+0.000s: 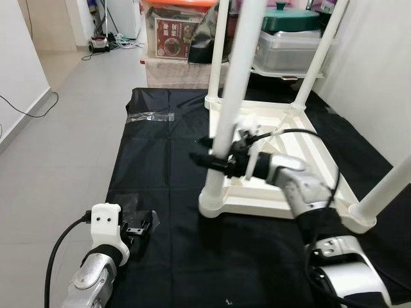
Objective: Building children table
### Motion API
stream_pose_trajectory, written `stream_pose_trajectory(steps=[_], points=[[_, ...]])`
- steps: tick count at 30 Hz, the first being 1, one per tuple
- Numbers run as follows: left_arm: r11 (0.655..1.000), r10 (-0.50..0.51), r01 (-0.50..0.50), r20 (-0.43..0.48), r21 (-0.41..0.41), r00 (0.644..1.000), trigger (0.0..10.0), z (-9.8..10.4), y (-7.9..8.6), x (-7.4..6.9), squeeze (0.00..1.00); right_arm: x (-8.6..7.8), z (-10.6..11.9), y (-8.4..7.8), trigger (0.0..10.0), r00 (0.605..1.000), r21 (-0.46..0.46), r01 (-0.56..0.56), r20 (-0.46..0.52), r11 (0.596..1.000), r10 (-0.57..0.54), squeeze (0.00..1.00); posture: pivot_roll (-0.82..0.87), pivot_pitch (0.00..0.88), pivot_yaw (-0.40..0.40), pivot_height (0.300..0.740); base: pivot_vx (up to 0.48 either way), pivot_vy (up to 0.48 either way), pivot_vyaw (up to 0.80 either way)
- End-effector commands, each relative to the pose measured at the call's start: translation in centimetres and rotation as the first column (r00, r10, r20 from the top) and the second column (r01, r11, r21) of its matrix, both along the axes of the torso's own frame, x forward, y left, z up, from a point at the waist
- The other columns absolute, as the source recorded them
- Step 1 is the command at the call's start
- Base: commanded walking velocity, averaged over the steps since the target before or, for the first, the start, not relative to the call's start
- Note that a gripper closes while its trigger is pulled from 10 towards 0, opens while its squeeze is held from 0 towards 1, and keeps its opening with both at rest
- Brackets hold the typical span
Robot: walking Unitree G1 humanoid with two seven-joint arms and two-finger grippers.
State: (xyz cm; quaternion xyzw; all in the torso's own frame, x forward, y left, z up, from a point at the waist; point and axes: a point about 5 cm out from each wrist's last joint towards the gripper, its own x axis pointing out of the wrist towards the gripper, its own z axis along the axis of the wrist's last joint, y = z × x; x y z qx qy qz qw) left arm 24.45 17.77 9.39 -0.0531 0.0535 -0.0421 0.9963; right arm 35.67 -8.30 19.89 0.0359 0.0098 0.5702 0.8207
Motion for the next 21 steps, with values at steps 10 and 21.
stream_pose_trajectory(steps=[10,21], points=[[1.000,0.008,-0.008,-0.022,0.008,1.000,10.0,-0.4,0.3,-0.6,0.00,1.3,-5.2,-7.9,0.0,0.246,-0.213,0.936,-0.172,0.280,-0.954,0.00,0.08,0.000,-0.088,0.740,0.000,0.000,0.00],[1.000,-0.005,0.006,-0.042,0.004,0.999,10.0,-0.6,0.3,-0.7,0.00,-2.2,-3.2,-5.3,10.0,0.471,-0.053,0.875,-0.135,0.481,-0.872,1.00,0.04,0.000,-0.052,0.740,0.000,0.000,0.00]])
